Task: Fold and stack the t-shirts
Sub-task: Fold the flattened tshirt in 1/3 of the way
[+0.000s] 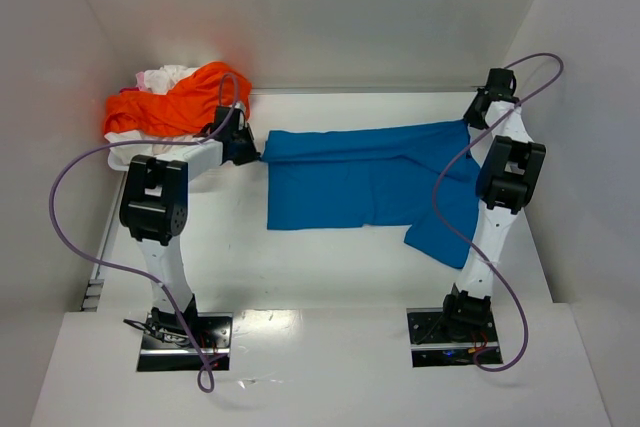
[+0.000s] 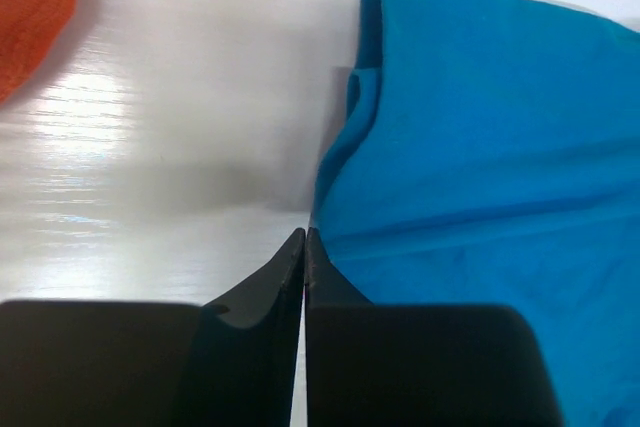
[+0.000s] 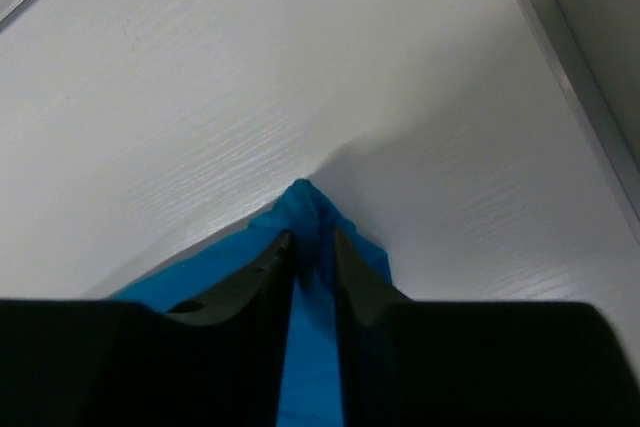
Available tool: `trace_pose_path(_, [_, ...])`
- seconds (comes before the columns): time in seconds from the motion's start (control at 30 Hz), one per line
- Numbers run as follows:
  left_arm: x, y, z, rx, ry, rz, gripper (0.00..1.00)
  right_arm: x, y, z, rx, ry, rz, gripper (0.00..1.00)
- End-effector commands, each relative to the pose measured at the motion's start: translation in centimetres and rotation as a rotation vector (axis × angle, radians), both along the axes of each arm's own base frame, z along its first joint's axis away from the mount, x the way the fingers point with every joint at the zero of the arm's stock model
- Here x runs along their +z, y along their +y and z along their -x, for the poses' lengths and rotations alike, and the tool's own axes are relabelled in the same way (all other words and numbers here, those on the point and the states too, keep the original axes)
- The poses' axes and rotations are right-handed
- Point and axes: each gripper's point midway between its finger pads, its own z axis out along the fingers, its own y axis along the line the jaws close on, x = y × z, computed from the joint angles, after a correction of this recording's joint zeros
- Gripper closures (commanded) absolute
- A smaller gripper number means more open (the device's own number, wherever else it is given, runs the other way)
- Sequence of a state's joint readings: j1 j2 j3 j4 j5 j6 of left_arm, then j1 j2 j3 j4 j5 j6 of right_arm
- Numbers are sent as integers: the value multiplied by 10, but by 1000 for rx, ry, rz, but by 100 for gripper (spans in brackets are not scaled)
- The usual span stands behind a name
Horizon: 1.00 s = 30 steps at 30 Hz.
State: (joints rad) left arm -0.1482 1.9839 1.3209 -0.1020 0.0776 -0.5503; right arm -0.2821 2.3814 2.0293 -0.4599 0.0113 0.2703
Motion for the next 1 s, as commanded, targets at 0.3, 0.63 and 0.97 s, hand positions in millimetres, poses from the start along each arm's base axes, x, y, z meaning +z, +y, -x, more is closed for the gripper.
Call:
trace_pose_path(0.3, [45, -36, -4, -217, -114, 80, 42, 56, -13, 14, -9, -89, 69, 23])
trace_pose_path(0.63, [80, -81, 1, -427, -181, 197, 31, 52, 4, 64, 8, -24, 49, 1])
trace_pose_path(0.97, [69, -112, 22, -584, -167, 113, 29, 73, 40, 78, 139, -96, -27, 1])
